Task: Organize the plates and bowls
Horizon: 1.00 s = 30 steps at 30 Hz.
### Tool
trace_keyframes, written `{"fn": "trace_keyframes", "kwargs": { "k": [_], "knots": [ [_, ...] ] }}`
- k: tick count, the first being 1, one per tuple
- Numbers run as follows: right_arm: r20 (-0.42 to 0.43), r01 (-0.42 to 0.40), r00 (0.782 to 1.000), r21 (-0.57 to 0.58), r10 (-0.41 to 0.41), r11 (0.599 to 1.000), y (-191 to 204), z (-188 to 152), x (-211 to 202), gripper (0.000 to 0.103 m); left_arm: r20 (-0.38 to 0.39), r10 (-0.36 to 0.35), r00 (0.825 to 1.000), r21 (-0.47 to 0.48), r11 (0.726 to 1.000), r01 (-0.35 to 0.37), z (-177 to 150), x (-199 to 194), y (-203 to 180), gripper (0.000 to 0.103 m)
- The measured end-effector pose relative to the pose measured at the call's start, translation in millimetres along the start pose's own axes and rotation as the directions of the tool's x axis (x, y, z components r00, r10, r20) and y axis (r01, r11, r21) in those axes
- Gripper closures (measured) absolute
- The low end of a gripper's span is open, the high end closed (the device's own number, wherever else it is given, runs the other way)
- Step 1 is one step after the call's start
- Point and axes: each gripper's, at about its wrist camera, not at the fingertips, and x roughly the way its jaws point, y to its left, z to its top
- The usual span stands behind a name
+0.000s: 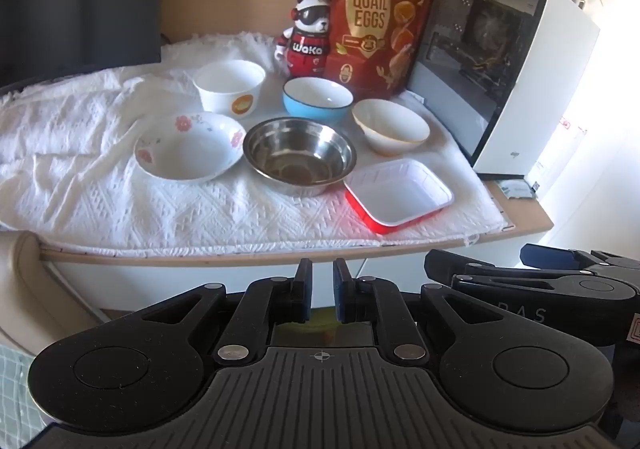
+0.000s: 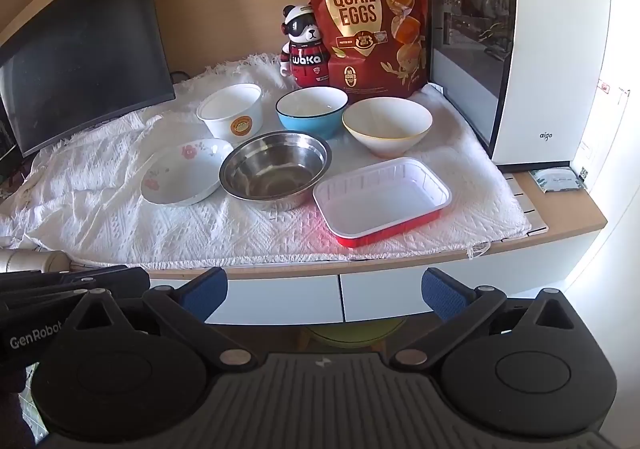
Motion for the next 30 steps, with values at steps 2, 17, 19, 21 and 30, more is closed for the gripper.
{"fn": "trace_keyframes", "kwargs": {
  "k": [2, 17, 19, 21, 30],
  "knots": [
    [-0.004, 0.0, 1.0, -0.001, 0.0, 1.0, -0.6, 0.4, 0.7, 0.0, -0.005, 0.002, 1.0, -0.002, 1.0, -0.002, -0.7, 0.6, 0.6, 0.09],
    [-0.016, 0.002, 1.0, 0.004, -0.002, 1.0, 1.8, -0.1, 2.4, 0.0, -0.008, 0.019, 1.0, 0.011, 1.0, -0.019, -2.3, 3.2, 1.4, 0.09],
    [-0.017, 0.003, 1.0, 0.004, -0.003, 1.0, 2.4, 0.1, 2.4, 0.0, -0.005, 0.015, 1.0, 0.007, 1.0, -0.015, -2.6, 3.4, 1.5, 0.09],
    [-0.017, 0.003, 1.0, 0.005, -0.003, 1.0, 2.1, -0.1, 2.4, 0.0, -0.013, 0.024, 1.0, 0.014, 1.0, -0.024, -2.8, 3.7, 1.1, 0.09],
    [-0.023, 0.009, 1.0, 0.01, -0.009, 1.0, 2.5, -0.5, 4.6, 0.0, -0.024, 0.029, 0.999, 0.012, 1.0, -0.028, -4.5, 4.9, 4.2, 0.09]
  ]
}}
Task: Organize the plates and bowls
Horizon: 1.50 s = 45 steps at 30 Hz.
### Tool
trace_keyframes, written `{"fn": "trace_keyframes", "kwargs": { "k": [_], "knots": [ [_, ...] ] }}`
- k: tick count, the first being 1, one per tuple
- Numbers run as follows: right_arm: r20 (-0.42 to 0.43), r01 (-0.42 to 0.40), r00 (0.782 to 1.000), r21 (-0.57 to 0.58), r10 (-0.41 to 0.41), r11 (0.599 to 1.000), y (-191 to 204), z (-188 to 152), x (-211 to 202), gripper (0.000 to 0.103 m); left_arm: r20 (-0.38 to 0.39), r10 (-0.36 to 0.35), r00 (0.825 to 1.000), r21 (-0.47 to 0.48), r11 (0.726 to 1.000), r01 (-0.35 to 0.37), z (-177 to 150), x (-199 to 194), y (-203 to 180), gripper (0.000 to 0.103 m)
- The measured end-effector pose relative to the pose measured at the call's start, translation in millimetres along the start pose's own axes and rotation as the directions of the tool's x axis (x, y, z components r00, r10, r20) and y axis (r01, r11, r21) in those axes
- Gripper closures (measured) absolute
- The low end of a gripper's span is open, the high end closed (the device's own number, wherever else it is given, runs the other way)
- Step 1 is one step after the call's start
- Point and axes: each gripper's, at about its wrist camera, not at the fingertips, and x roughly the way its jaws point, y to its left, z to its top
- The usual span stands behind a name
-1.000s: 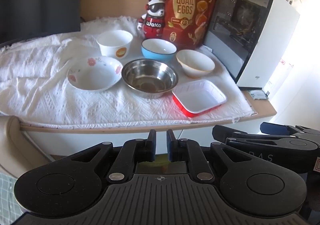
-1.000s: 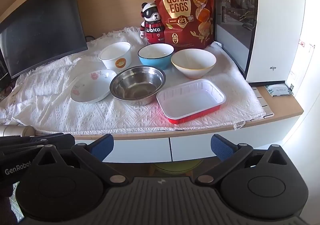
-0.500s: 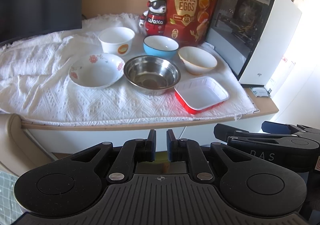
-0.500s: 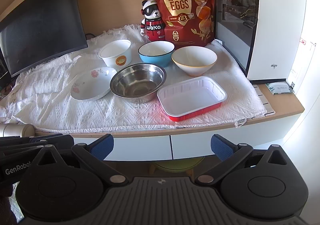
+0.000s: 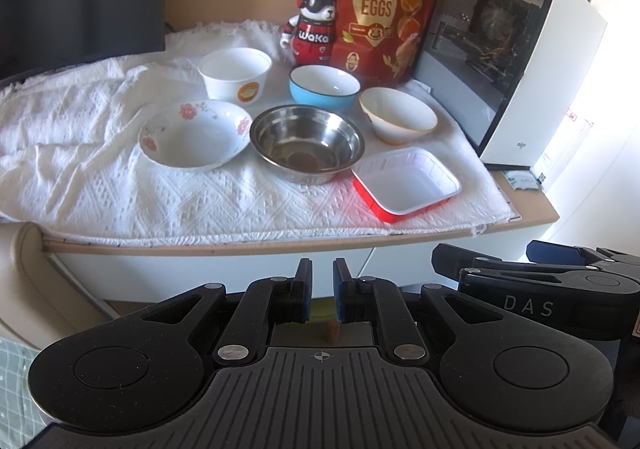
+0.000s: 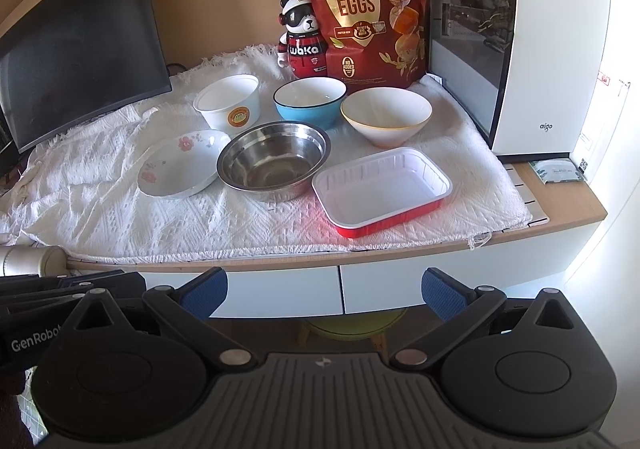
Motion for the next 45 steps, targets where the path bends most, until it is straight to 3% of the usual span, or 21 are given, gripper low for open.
{"fn": "trace_keyframes", "kwargs": {
  "k": [8, 18, 27, 29, 32, 34, 36, 38, 41, 44, 45],
  "knots": [
    [-0.003, 0.0, 1.0, 0.003, 0.0, 1.0, 0.6, 0.4, 2.5, 0.0, -0.059, 0.028, 0.998, 0.0, 1.0, -0.028, 6.8, 6.2, 2.5, 0.09],
    [-0.022, 0.027, 0.999, 0.032, -0.026, 0.999, 1.2, 17.0, 28.4, 0.0, -0.04, 0.013, 0.999, 0.0, 1.0, -0.013, 23.8, 27.3, 16.0, 0.09],
    [0.051, 0.084, 0.995, 0.063, -0.087, 0.994, 12.3, 43.3, 73.3, 0.0, 0.062, -0.142, 0.988, -0.089, 0.985, 0.147, 54.3, 64.3, 69.4, 0.09],
    [0.024, 0.102, 0.994, 0.084, -0.104, 0.991, 16.0, 51.8, 92.8, 0.0, 0.053, -0.209, 0.976, -0.102, 0.972, 0.214, 61.8, 81.0, 85.2, 0.09],
    [-0.021, 0.125, 0.992, 0.114, -0.124, 0.986, 22.1, 63.1, 123.0, 0.0, 0.072, -0.32, 0.945, -0.117, 0.938, 0.326, 78.0, 106.8, 110.9, 0.09],
    [-0.074, 0.139, 0.989, 0.129, -0.131, 0.982, 26.9, 71.2, 143.2, 0.0, 0.068, -0.3, 0.951, -0.096, 0.947, 0.306, 96.1, 122.2, 120.8, 0.09],
    [-0.16, 0.125, 0.982, 0.15, -0.101, 0.981, 30.2, 75.4, 160.4, 0.0, -0.016, -0.276, 0.961, -0.083, 0.958, 0.274, 114.9, 144.0, 124.2, 0.09],
    [-0.214, 0.14, 0.971, 0.155, -0.105, 0.978, 35.2, 77.5, 169.9, 0.0, -0.105, -0.32, 0.941, -0.054, 0.947, 0.316, 134.9, 167.4, 122.4, 0.09],
    [-0.211, 0.241, 0.956, 0.157, -0.206, 0.958, 34.6, 82.3, 167.5, 0.0, -0.138, -0.441, 0.887, 0.071, 0.889, 0.453, 154.1, 193.3, 106.5, 0.09],
    [-0.178, 0.325, 0.939, 0.193, -0.293, 0.926, 12.6, 84.4, 158.9, 0.0, -0.164, -0.499, 0.851, 0.173, 0.834, 0.523, 178.1, 212.2, 67.2, 0.09],
    [-0.181, 0.344, 0.934, 0.213, -0.309, 0.915, 0.4, 84.0, 158.2, 0.0, -0.175, -0.503, 0.846, 0.197, 0.824, 0.531, 183.6, 220.2, 53.9, 0.09]
  ]
}}
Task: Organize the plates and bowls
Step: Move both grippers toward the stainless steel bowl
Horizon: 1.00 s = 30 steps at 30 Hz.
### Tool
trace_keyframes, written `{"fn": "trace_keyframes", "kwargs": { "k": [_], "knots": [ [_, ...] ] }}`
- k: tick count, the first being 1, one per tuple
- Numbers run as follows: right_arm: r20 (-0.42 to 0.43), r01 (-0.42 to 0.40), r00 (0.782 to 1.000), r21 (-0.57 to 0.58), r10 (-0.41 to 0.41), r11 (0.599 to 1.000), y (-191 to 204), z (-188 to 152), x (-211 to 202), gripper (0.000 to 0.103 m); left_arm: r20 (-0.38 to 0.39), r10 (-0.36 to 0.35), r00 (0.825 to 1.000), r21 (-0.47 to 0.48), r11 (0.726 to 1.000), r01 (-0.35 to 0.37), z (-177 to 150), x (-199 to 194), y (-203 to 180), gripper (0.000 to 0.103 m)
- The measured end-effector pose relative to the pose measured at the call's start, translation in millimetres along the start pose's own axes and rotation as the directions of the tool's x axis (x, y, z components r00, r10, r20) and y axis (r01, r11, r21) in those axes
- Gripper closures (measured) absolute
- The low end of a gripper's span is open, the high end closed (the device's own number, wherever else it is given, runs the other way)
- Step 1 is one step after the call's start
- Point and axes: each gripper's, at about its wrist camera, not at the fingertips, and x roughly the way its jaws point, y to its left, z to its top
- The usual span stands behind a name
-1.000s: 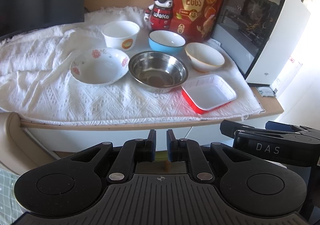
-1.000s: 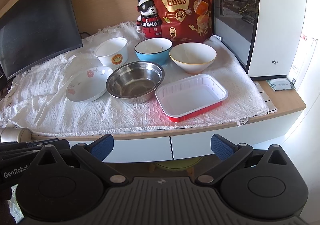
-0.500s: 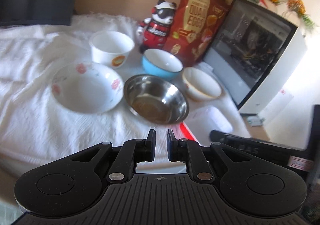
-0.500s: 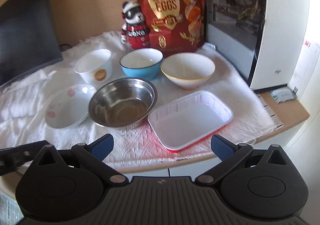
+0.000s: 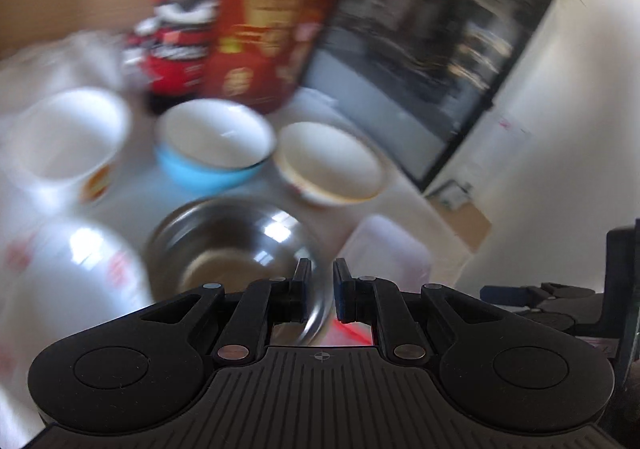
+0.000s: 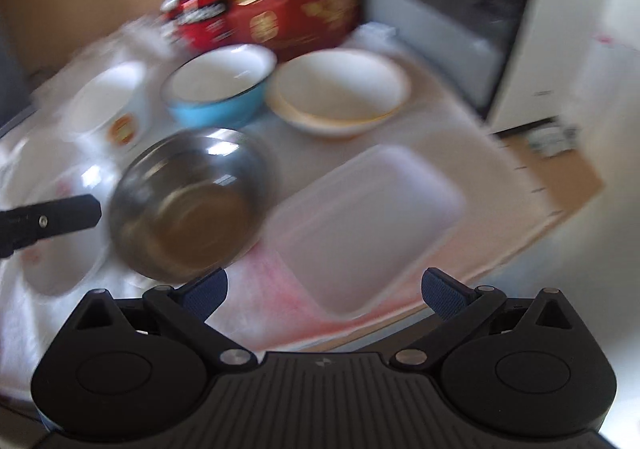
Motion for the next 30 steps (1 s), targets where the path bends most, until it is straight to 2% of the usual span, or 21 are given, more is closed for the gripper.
{"fn": "trace_keyframes", "kwargs": {
  "k": [1, 3, 5, 7, 8, 11, 14, 16, 17, 19, 21, 24, 25, 27, 30],
  "knots": [
    [-0.005, 0.011, 1.0, 0.024, -0.011, 1.0, -12.4, 2.4, 4.6, 0.0, -0.014, 0.005, 1.0, 0.043, 0.999, -0.005, 9.7, 13.1, -12.1, 0.09],
    [-0.022, 0.017, 1.0, 0.061, -0.015, 0.998, -36.7, 8.4, 18.7, 0.0, -0.068, -0.022, 0.997, 0.125, 0.992, 0.03, 19.7, 41.5, -27.1, 0.09],
    [-0.031, -0.003, 1.0, 0.066, 0.005, 0.998, -57.2, 12.0, 35.1, 0.0, -0.115, -0.063, 0.991, 0.142, 0.987, 0.079, 30.5, 69.4, -37.3, 0.09],
    [-0.081, -0.006, 0.997, 0.058, 0.011, 0.998, -71.1, 18.1, 50.6, 0.0, -0.168, -0.096, 0.981, 0.144, 0.982, 0.121, 40.7, 92.1, -45.5, 0.09],
    [-0.087, -0.021, 0.996, 0.053, 0.026, 0.998, -77.6, 20.7, 54.3, 0.0, -0.196, -0.08, 0.977, 0.177, 0.977, 0.116, 45.1, 102.9, -51.4, 0.088],
    [-0.058, -0.076, 0.995, 0.092, 0.082, 0.993, -95.9, 22.7, 61.7, 0.0, -0.267, 0.033, 0.963, 0.302, 0.952, 0.051, 49.9, 133.6, -66.5, 0.087],
    [-0.12, -0.167, 0.975, 0.161, 0.187, 0.973, -105.9, 24.9, 80.3, 0.0, -0.341, 0.061, 0.938, 0.321, 0.945, 0.056, 47.2, 152.2, -70.1, 0.086],
    [-0.119, -0.201, 0.967, 0.18, 0.224, 0.963, -108.5, 25.1, 83.7, 0.001, -0.377, 0.098, 0.921, 0.348, 0.937, 0.043, 43.4, 164.6, -71.2, 0.086],
    [-0.111, -0.217, 0.965, 0.178, 0.238, 0.96, -108.9, 25.9, 84.5, 0.007, -0.389, 0.121, 0.913, 0.355, 0.935, 0.027, 42.3, 171.4, -70.9, 0.085],
    [-0.109, -0.243, 0.958, 0.173, 0.264, 0.954, -110.1, 28.3, 88.2, 0.015, -0.41, 0.165, 0.897, 0.348, 0.937, -0.013, 42.1, 187.2, -67.4, 0.085],
    [-0.124, -0.269, 0.949, 0.17, 0.291, 0.948, -111.5, 30.6, 95.7, 0.028, -0.422, 0.183, 0.888, 0.322, 0.946, -0.042, 41.7, 195.2, -62.4, 0.084],
    [-0.141, -0.31, 0.931, 0.186, 0.337, 0.932, -114.5, 33.0, 105.7, 0.043, -0.456, 0.148, 0.878, 0.246, 0.969, -0.036, 42.2, 203.2, -57.1, 0.084],
    [-0.141, -0.325, 0.925, 0.193, 0.354, 0.926, -117.0, 34.4, 106.7, 0.045, -0.467, 0.126, 0.875, 0.21, 0.977, -0.028, 43.2, 205.7, -56.7, 0.08],
    [-0.122, -0.337, 0.923, 0.206, 0.366, 0.919, -124.1, 39.2, 105.7, 0.046, -0.468, 0.095, 0.879, 0.167, 0.986, -0.018, 45.8, 210.2, -57.8, 0.08],
    [-0.074, -0.306, 0.943, 0.191, 0.324, 0.933, -140.6, 49.6, 102.2, 0.045, -0.444, 0.01, 0.896, 0.083, 0.996, 0.03, 53.9, 219.9, -61.5, 0.08]
  ]
}}
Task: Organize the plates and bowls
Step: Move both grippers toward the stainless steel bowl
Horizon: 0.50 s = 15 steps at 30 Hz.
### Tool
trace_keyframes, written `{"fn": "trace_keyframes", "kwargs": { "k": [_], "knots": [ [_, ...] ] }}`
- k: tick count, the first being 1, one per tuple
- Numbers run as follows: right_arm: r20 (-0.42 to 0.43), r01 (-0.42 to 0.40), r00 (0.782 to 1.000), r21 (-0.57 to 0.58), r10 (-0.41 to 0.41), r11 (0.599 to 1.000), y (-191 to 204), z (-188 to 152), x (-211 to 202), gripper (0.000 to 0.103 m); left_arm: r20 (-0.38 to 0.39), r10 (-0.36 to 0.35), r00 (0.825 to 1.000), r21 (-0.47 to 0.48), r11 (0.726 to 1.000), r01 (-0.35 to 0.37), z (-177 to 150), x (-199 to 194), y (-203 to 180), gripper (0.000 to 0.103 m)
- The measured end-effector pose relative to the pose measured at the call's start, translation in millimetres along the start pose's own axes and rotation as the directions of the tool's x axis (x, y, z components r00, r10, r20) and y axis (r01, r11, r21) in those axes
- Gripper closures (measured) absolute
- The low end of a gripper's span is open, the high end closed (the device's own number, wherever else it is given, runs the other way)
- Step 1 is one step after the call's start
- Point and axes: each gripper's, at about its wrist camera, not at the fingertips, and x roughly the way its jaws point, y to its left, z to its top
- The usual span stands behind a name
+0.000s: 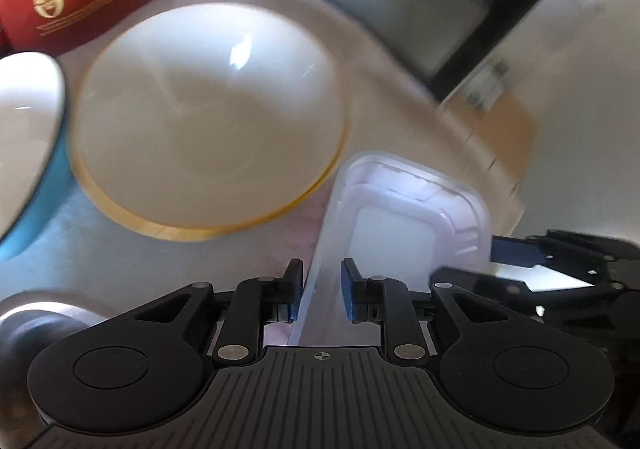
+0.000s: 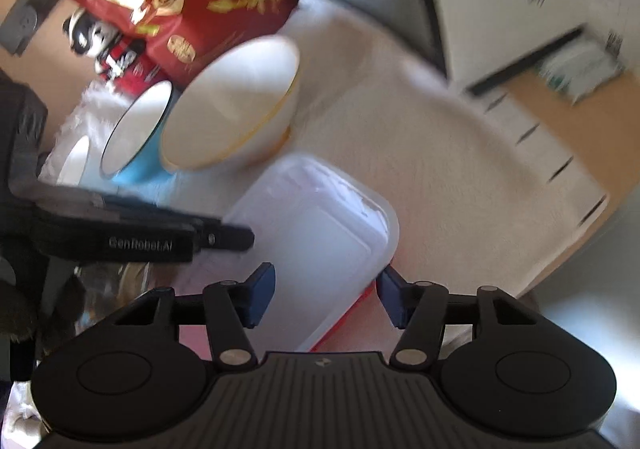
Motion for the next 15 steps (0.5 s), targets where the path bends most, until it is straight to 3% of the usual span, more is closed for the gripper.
{"fn": "trace_keyframes", "kwargs": {
  "k": [4, 7, 10, 12, 15],
  "knots": [
    [0.046, 0.061, 0.997, 0.008, -0.061, 0.998, -21.5, 22.7, 0.3, 0.045, 0.044, -0.073, 0.996, -0.069, 0.995, 0.076, 9.8, 5.7, 2.0, 0.082],
    [0.069, 0.128, 0.989, -0.008, -0.127, 0.992, -24.7, 33.3, 5.1, 0.045, 0.054, -0.07, 0.996, -0.092, 0.993, 0.075, 3.9, -4.1, 4.7, 0.081],
    [0.147, 0.212, 0.969, -0.099, -0.196, 0.972, -9.4, 36.2, -1.9, 0.032, 0.103, -0.076, 0.992, -0.108, 0.99, 0.087, -12.2, -35.6, 9.8, 0.081],
    [0.187, 0.204, 0.966, -0.142, -0.176, 0.969, -3.4, 34.6, -12.1, 0.026, 0.166, -0.096, 0.981, -0.129, 0.985, 0.118, -26.4, -67.0, 18.0, 0.081],
    [0.21, 0.093, 0.976, -0.18, -0.054, 0.979, 14.1, 36.3, -20.1, 0.019, 0.298, -0.075, 0.952, -0.188, 0.973, 0.135, -50.0, -119.9, 44.7, 0.081]
  ]
}}
